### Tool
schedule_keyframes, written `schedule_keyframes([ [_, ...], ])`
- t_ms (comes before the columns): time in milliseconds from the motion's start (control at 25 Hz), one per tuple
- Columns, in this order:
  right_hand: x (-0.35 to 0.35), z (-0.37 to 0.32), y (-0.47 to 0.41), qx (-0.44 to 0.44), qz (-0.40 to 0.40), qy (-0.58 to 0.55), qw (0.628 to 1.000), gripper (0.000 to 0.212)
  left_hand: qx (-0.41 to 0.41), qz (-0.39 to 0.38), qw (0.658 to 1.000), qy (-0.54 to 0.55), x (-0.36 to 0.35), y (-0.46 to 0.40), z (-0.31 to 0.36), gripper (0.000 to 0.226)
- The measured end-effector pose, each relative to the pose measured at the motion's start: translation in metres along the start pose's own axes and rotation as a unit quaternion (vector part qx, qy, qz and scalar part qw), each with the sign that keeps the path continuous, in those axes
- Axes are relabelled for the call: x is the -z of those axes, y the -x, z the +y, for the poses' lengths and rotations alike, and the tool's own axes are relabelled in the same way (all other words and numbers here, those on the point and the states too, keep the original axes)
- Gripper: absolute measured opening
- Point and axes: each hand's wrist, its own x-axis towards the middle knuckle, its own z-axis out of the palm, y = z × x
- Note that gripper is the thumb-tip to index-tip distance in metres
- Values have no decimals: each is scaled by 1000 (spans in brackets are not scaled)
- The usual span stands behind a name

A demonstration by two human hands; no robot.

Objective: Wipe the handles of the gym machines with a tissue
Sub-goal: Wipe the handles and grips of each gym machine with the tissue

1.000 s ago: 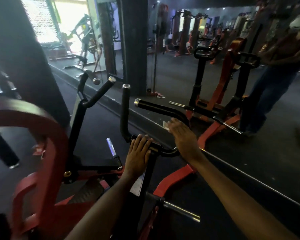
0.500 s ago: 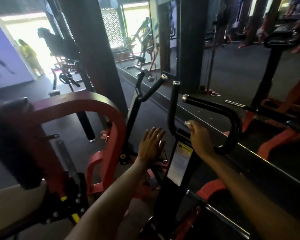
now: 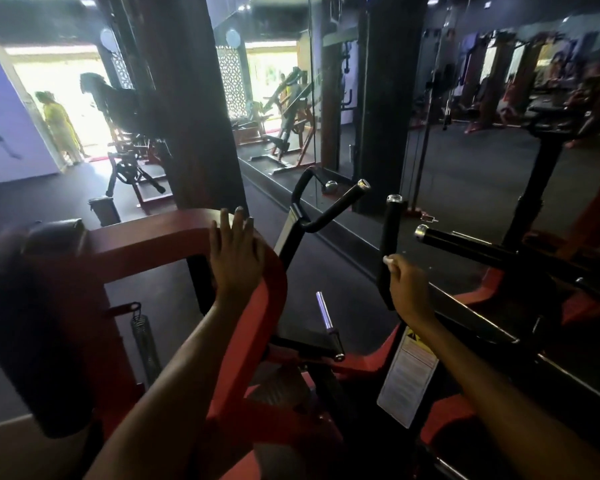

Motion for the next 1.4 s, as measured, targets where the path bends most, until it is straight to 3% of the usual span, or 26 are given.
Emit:
schedule_keyframes([
  [240, -9, 18, -24, -65, 9, 84, 994, 25, 3, 79, 997, 10, -15, -3, -3, 45],
  [400, -12, 16, -40, -11, -72, 58, 996, 31, 41, 124, 991, -2, -21, -3, 6, 45],
  [480, -15, 30, -32, 76, -125, 92, 985, 34, 55, 142, 988, -16, -24, -1, 9, 46],
  [560, -14, 44, -15, 209, -186, 159, 947, 45, 60, 139, 988, -36, -27, 0, 11, 46],
  [640, -12, 51, -25, 342, -239, 254, 873, 56, 71, 134, 987, -44, -28, -3, 11, 45],
  [680, -11, 50, -41, 353, -241, 273, 862, 59, 76, 134, 987, -45, -29, -4, 11, 44],
  [800, -4, 43, -85, 268, -181, 282, 903, 59, 86, 144, 985, -36, -35, -4, 12, 41],
  [840, -5, 43, -82, 252, -195, 291, 902, 59, 85, 146, 985, -34, -37, -3, 12, 39],
  [880, -8, 44, -71, 275, -219, 310, 883, 56, 84, 146, 985, -31, -39, -1, 12, 38],
  [960, -13, 46, -44, 405, -296, 328, 800, 40, 88, 145, 985, -22, -40, 1, 12, 37],
  [1000, -11, 44, -45, 436, -308, 321, 782, 35, 92, 144, 985, -18, -39, 1, 12, 37],
  [1040, -11, 43, -56, 418, -296, 318, 798, 34, 94, 141, 985, -15, -38, 1, 12, 37],
  [1120, -6, 39, -84, 301, -208, 301, 880, 41, 88, 136, 987, -18, -37, 2, 14, 38],
  [1200, -4, 40, -80, 248, -192, 281, 907, 44, 86, 133, 987, -22, -35, 0, 15, 38],
  [1240, -6, 44, -65, 296, -238, 287, 879, 41, 90, 132, 987, -21, -34, 0, 15, 38],
  [1320, -4, 51, -36, 470, -363, 325, 736, 26, 95, 137, 986, -16, -35, 0, 16, 38],
  [1360, -1, 50, -39, 498, -382, 341, 700, 21, 97, 138, 986, -14, -35, 1, 16, 38],
  [1400, 0, 46, -53, 482, -367, 337, 721, 21, 97, 138, 986, -13, -36, 1, 17, 38],
])
